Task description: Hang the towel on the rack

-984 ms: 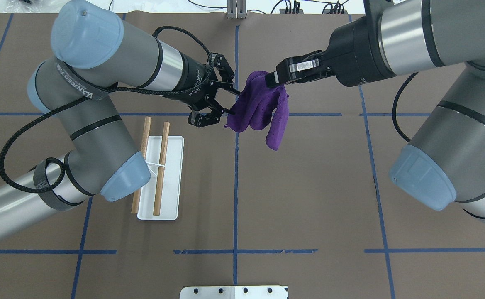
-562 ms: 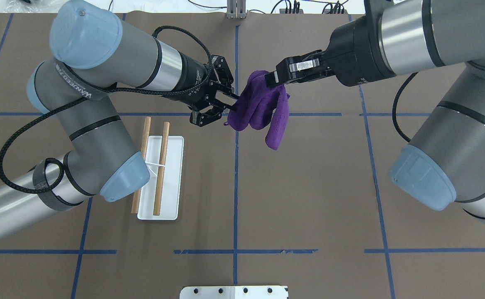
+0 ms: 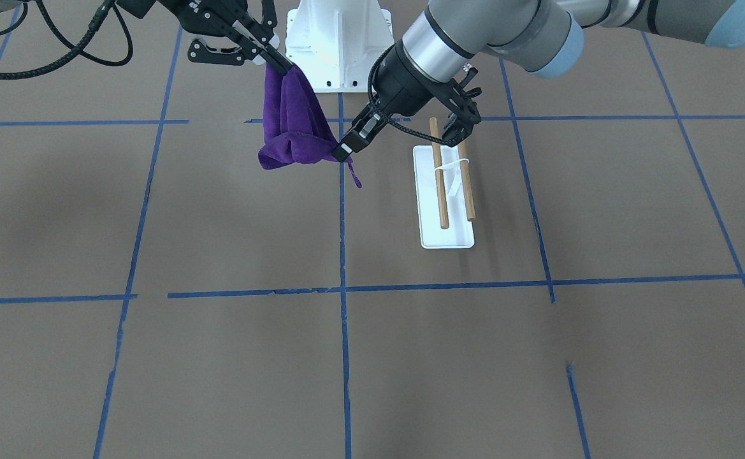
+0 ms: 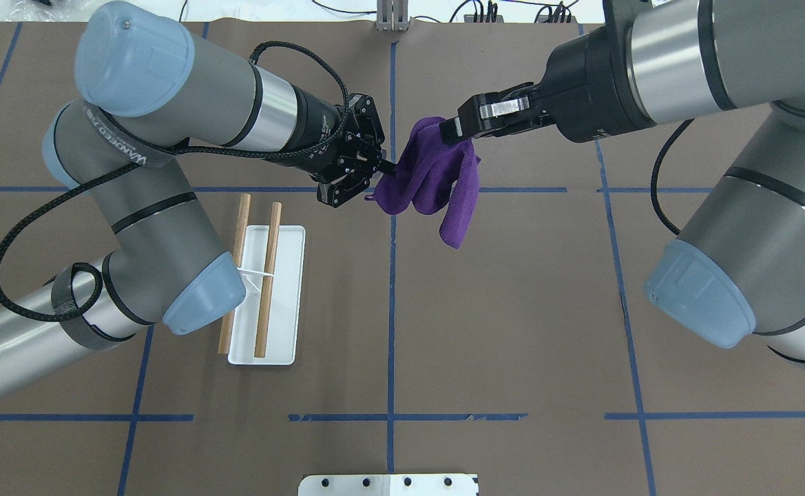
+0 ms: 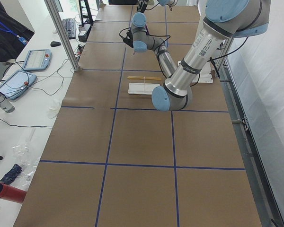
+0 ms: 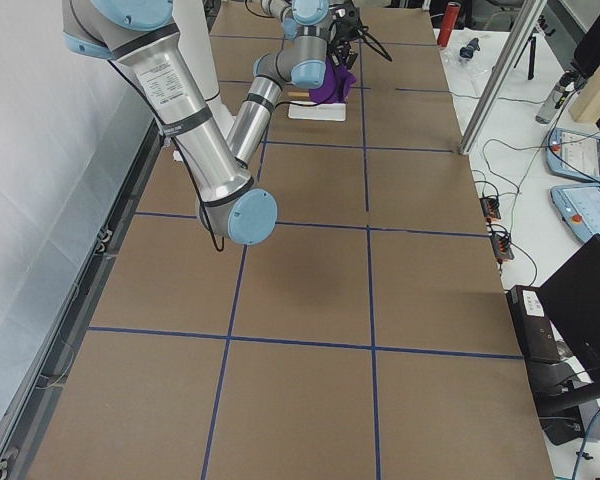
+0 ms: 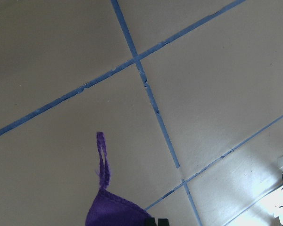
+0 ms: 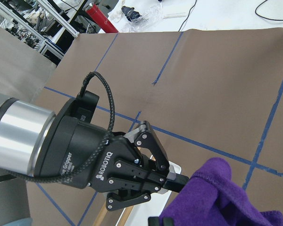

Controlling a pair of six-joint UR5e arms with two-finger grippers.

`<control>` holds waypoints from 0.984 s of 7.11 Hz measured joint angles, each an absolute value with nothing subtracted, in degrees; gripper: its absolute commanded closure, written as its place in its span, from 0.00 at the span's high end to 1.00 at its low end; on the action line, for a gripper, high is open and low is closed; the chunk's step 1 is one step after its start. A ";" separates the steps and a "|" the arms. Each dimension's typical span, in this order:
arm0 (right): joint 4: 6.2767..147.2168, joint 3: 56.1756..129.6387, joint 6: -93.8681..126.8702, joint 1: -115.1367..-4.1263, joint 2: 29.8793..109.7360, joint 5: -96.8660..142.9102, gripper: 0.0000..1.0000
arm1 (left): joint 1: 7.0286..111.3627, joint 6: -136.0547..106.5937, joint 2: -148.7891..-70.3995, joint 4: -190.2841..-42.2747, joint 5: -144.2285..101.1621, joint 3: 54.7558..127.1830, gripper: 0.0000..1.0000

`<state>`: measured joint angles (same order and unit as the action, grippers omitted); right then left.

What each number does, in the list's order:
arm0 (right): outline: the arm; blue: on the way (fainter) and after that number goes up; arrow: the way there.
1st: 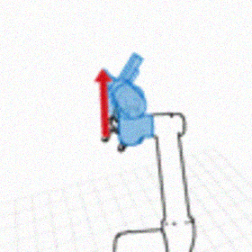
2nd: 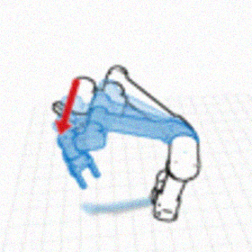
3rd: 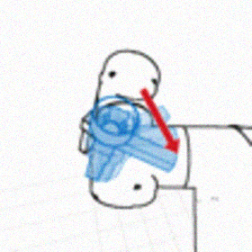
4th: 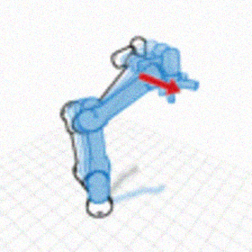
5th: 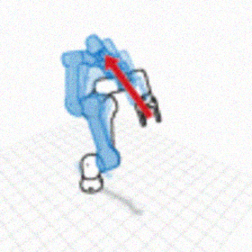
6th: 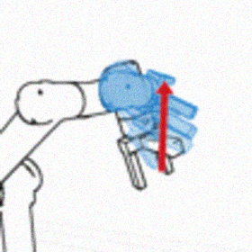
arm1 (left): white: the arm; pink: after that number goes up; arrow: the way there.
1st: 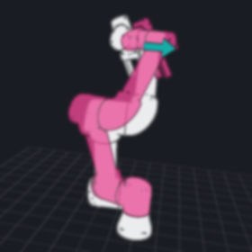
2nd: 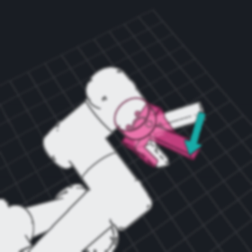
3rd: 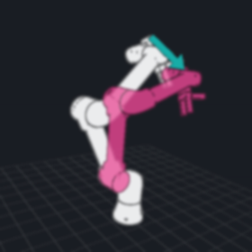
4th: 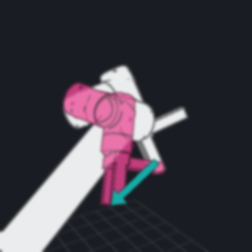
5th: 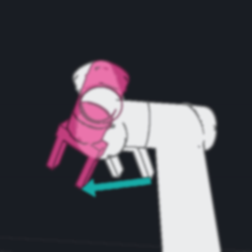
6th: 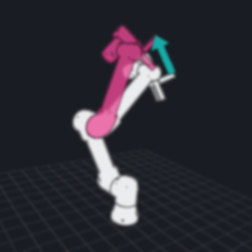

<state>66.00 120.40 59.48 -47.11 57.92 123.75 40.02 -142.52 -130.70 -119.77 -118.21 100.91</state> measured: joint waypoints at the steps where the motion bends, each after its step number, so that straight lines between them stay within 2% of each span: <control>1: 66.02 120.36 59.44 -47.11 58.01 123.75 0.87 | 40.14 -142.49 -130.62 -119.79 -118.21 100.92 0.00; 2: 66.13 120.34 59.47 -47.11 58.14 123.75 1.00 | 40.36 -142.48 -130.51 -119.79 -118.21 100.93 0.00; 7: 69.67 120.25 61.17 -47.38 61.42 124.57 1.00 | 41.44 -142.17 -130.01 -119.80 -118.27 101.44 0.00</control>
